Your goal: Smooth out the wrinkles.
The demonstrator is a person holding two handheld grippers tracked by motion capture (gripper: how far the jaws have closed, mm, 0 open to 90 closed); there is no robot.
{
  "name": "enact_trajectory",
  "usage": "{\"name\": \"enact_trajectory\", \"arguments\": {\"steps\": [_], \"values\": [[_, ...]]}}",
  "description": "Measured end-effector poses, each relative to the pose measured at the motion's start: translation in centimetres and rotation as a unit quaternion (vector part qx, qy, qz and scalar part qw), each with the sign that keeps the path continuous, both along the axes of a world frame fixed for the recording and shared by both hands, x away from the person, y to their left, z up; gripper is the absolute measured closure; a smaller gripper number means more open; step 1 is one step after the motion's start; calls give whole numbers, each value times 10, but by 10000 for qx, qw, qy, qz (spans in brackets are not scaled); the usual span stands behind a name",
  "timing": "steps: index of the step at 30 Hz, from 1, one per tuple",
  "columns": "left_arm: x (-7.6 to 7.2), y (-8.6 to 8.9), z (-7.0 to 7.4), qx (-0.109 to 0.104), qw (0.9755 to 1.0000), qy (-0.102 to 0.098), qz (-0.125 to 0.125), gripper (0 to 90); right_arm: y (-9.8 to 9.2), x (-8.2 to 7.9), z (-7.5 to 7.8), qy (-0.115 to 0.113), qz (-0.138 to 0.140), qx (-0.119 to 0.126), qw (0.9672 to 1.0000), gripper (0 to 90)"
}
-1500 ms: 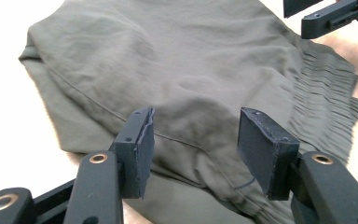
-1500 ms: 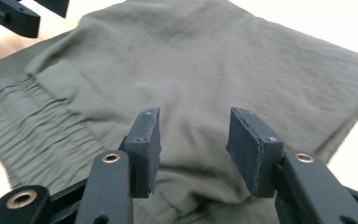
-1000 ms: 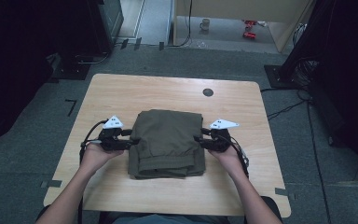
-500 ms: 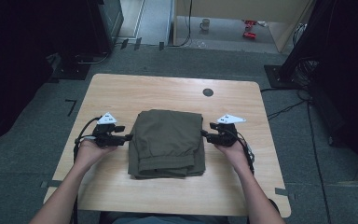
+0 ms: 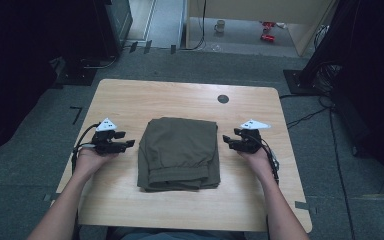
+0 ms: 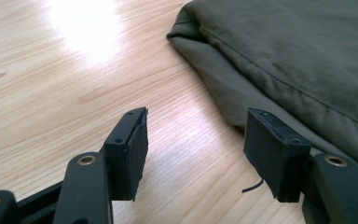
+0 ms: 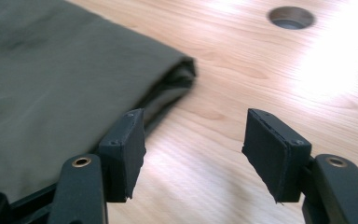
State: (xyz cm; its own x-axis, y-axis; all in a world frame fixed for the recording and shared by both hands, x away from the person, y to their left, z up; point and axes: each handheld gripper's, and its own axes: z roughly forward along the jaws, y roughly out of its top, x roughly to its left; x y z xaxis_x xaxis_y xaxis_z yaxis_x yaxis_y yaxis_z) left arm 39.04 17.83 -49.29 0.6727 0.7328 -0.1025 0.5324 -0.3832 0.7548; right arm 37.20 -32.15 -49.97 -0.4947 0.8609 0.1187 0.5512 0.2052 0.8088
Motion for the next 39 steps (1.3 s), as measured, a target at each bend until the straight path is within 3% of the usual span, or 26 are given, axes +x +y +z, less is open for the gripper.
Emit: {"name": "enact_trajectory", "arguments": {"steps": [5,19,24,28,32,34,36,39], "values": [[5,8,-4,40,9999,53,108,400,-13,5,-2,24,-223,9,9997,382],[11,27,-16,345,9987,158,339,391,-35,12,-13,124,-497,-161,9986,361],[12,33,-16,304,9986,145,417,388,-43,14,-17,268,-627,-310,9972,359],[11,33,-18,390,9983,29,422,380,-49,16,-21,360,-717,-402,9960,349],[10,33,-19,447,9982,-74,388,367,-52,16,-23,309,-744,-429,9958,330],[9,32,-20,505,9978,-159,391,365,-51,16,-24,262,-720,-561,9955,293],[7,34,-23,401,9980,-268,398,354,-51,17,-24,299,-782,-606,9946,250],[6,34,-23,420,9978,-257,436,340,-51,18,-24,300,-769,-620,9947,238]]}}
